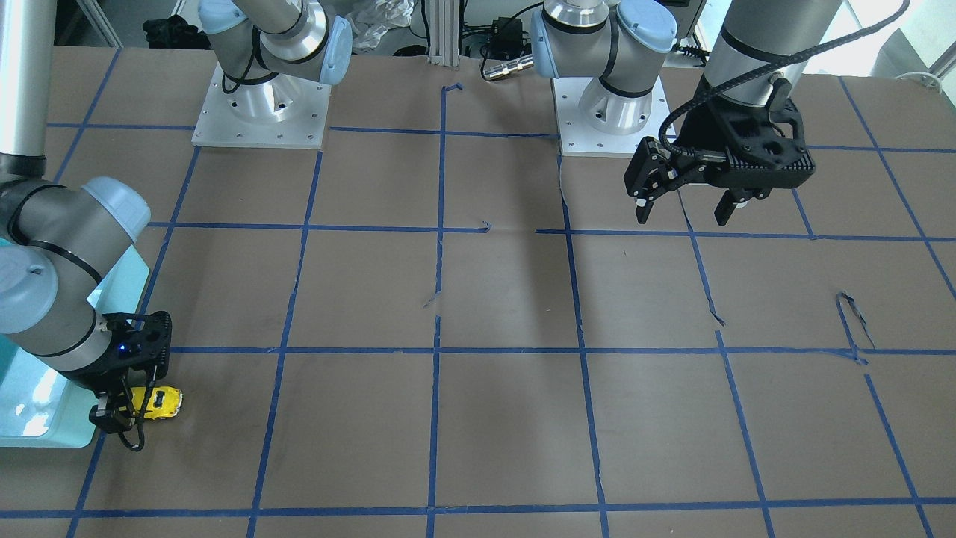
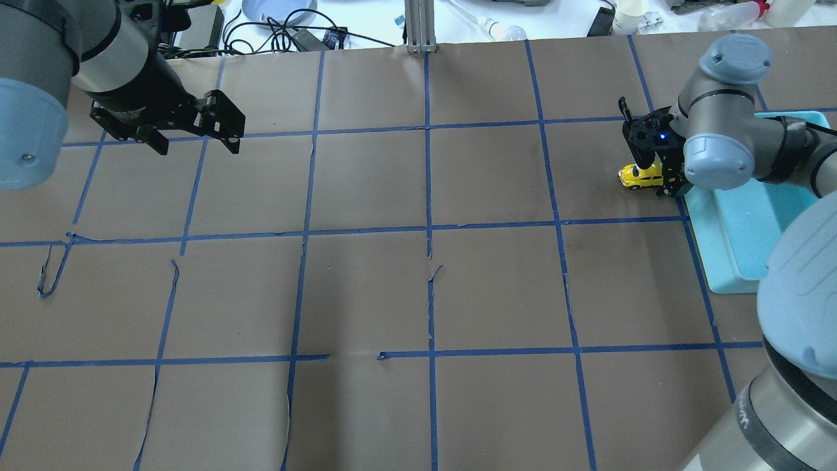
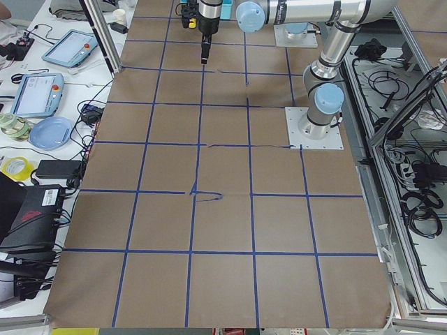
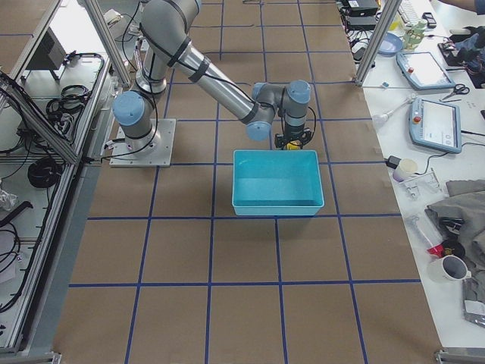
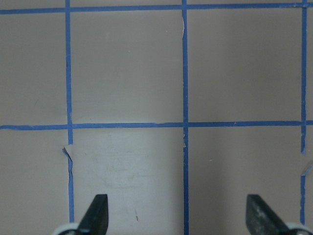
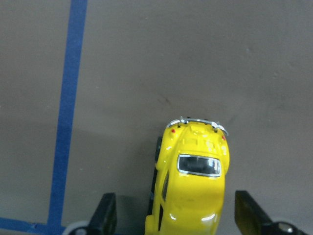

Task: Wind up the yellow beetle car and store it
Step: 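Grasp the yellow car with the right gripper and lift it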

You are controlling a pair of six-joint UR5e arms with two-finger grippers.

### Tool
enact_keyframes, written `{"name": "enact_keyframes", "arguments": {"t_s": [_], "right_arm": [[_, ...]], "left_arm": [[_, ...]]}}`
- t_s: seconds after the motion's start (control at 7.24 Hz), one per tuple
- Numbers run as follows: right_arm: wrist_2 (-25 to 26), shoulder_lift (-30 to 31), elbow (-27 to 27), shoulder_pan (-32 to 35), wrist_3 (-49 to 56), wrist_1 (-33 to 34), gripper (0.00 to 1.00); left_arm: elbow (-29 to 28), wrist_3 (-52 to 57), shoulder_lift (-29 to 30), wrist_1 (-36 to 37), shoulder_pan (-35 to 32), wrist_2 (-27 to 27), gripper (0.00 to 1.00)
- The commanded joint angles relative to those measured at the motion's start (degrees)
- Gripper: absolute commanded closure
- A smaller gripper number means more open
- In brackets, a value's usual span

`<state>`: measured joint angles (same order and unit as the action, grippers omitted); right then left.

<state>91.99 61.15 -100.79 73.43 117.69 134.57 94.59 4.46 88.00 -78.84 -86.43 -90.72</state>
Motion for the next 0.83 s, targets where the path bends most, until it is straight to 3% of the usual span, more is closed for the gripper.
{"name": "enact_keyframes", "arguments": {"t_s": [0.0,0.28,0.55,0.69], "right_arm": [[-0.2,-0.2,0.4,0.0,-0.1,-0.2,1.0],[-0.3,1.6,2.3,0.0,-1.2,-1.3,1.0],[-8.9,4.1,11.1,0.2,-3.4,-16.7,1.0],[-9.2,4.2,15.1,0.3,-4.2,-21.3,1.0]], "left_arm": [[0.1,0.2,0.5,0.3,-0.1,-0.1,0.0],[0.1,0.2,0.5,0.3,0.0,-0.1,0.0],[-0.4,0.2,0.2,0.2,-0.1,-0.2,0.0],[-0.2,0.2,0.2,0.2,-0.1,-0.2,0.0]]}}
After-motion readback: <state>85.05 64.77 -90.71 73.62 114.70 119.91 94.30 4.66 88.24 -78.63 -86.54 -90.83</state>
